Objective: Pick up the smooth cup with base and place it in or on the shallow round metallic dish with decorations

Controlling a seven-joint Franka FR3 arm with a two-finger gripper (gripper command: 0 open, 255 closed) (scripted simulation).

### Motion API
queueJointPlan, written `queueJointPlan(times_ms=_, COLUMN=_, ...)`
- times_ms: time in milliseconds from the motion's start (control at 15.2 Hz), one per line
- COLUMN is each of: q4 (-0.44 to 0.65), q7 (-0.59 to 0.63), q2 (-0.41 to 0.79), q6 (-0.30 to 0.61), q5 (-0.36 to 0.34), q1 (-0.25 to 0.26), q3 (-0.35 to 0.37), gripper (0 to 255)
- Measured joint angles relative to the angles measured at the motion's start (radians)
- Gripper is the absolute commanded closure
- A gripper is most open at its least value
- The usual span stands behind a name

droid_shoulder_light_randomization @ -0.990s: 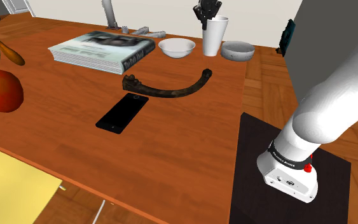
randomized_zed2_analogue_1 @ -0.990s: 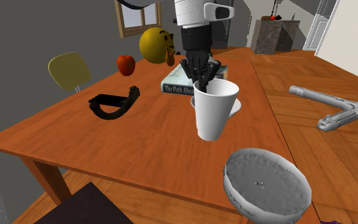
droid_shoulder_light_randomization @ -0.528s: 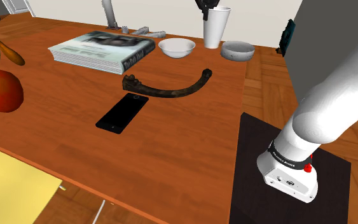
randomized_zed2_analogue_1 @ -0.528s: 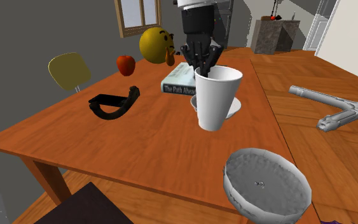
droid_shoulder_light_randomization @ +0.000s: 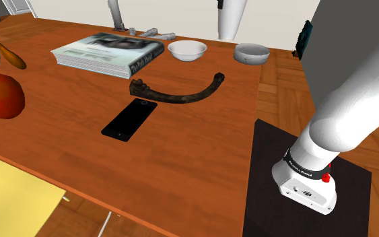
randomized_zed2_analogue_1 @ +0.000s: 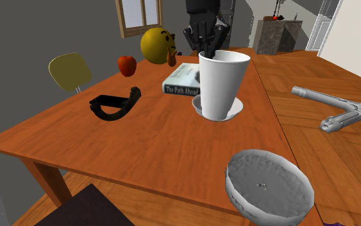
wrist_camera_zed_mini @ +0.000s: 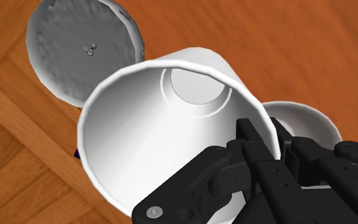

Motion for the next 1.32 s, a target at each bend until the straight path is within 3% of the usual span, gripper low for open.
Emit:
queueJointPlan(times_ms=990, q4=0.191, q7=-0.347, q2=0.051, q6=-0.101, q5=0.017, q1=-0.137, q3=-0.198, gripper=255)
queueJointPlan(times_ms=1320, q4=0.102, q7=-0.348, q2=0.024, q6=-0.038, q5=0.01, q1=-0.141, q3=-0.201, gripper=255)
